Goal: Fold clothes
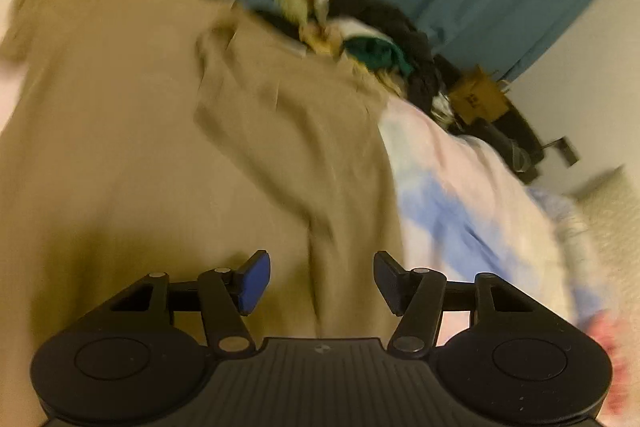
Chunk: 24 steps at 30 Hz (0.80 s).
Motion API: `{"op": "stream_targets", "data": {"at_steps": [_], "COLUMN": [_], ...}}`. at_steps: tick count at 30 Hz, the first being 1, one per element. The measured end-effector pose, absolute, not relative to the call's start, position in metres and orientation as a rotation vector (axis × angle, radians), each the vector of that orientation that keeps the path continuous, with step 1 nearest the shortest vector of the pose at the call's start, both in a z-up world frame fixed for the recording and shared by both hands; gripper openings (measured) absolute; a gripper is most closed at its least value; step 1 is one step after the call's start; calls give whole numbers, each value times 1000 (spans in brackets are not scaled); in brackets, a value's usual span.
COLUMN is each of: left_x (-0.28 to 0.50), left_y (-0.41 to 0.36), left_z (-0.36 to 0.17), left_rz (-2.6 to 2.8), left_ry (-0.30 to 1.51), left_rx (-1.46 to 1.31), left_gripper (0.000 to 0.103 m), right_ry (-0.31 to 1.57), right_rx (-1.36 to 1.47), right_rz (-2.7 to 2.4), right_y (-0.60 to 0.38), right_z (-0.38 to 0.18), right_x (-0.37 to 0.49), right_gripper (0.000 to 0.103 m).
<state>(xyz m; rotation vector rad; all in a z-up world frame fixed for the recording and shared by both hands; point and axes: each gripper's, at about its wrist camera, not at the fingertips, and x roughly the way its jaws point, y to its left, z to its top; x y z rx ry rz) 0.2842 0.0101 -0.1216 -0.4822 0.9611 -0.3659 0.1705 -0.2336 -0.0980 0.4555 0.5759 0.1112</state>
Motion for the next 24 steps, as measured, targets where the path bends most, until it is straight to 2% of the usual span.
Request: {"op": "stream_targets", "data": {"at_steps": [2,5,6,7,8,14,17,18,20,22,24], "left_x": [315,358,364,368,371,382,383,382,378,364,338], "left_y": [-1,-17,-19,-23,-27,-55,-58,-56,-50,-40,-30], "left_z": [-132,-144,-143,-140,-135,-105,-114,-118,-124,-121,-114], "left_rz": [-332,-287,-283,-275,-264,-135,-117,-128,-154,-199,-260], "left_ry": [930,882,866,846,822,676,701,719,748,771,790], "left_rx": [-488,-500,-511,-500,-463,-134,-99,-111,-138,-175,-204], "left_gripper": [61,51,38,11,3,3,5,10,12,29,33], "right_ry": [566,583,592,603,613,632,645,645,646,636,622], "right_rx": [437,434,439,450,460,541,562,564,568,568,566], "right_rz": [107,100,97,96,94,85,84,84,84,85,86], "right_y": [-234,-237,-238,-240,-243,-256,-258,-258,-259,-259,-260], "right_z": [-99,-107,-111,-115,-119,-139,-145,-146,-147,-145,-142], "right_x": [174,187,192,197,202,226,231,231,231,230,227], "right_gripper": [81,81,81,81,81,81,81,81,81,81,81]}}
